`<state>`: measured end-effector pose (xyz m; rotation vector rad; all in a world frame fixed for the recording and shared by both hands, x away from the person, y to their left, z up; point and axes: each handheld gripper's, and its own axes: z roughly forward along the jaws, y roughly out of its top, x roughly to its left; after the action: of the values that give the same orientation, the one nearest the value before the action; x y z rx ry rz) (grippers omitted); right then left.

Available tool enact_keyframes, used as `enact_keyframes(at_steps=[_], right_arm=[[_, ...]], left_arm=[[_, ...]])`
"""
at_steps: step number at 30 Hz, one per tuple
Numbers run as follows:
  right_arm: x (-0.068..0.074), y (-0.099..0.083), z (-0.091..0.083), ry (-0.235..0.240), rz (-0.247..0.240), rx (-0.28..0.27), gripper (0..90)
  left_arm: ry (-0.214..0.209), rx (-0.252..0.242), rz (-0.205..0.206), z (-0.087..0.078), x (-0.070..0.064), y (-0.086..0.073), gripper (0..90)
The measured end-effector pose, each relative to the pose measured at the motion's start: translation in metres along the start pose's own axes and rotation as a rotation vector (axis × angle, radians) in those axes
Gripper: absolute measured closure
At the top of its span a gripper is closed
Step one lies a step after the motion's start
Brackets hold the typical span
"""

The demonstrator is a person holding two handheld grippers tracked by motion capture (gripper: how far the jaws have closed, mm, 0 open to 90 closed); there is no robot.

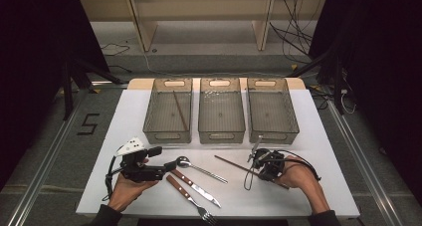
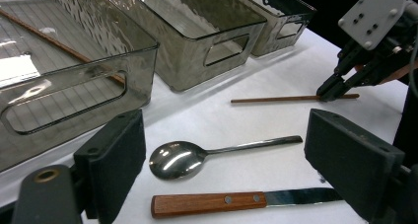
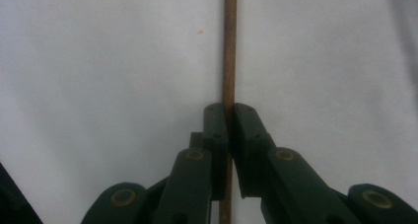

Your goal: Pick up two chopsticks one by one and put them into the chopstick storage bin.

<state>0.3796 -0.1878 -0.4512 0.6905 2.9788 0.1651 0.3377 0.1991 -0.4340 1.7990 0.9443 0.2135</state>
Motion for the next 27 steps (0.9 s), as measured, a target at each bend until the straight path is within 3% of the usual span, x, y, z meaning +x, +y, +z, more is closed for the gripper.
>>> enact_keyframes(at_steps=[4,11,17,21,27], right_arm=[[-0.001,-0.004,-0.01,0.021,0.015,-0.076,85.4],[-0.001,-0.004,-0.029,0.049,0.118,-0.264,85.4],[0.003,0.003,-0.044,0.04,0.175,-0.409,85.3],[0.008,0.011,-0.05,0.007,0.196,-0.507,85.3],[0.015,0.025,-0.05,0.003,0.218,-0.584,85.3]], left_arm=[[0.01,0.005,-0.011,0.0,0.0,0.001,15.5],[0.027,0.022,-0.027,0.003,-0.005,0.005,15.5],[0.03,0.033,-0.063,0.01,-0.011,0.013,15.5],[0.027,0.046,-0.082,0.016,-0.016,0.02,15.6],[-0.002,0.042,-0.115,0.029,-0.022,0.035,15.8]])
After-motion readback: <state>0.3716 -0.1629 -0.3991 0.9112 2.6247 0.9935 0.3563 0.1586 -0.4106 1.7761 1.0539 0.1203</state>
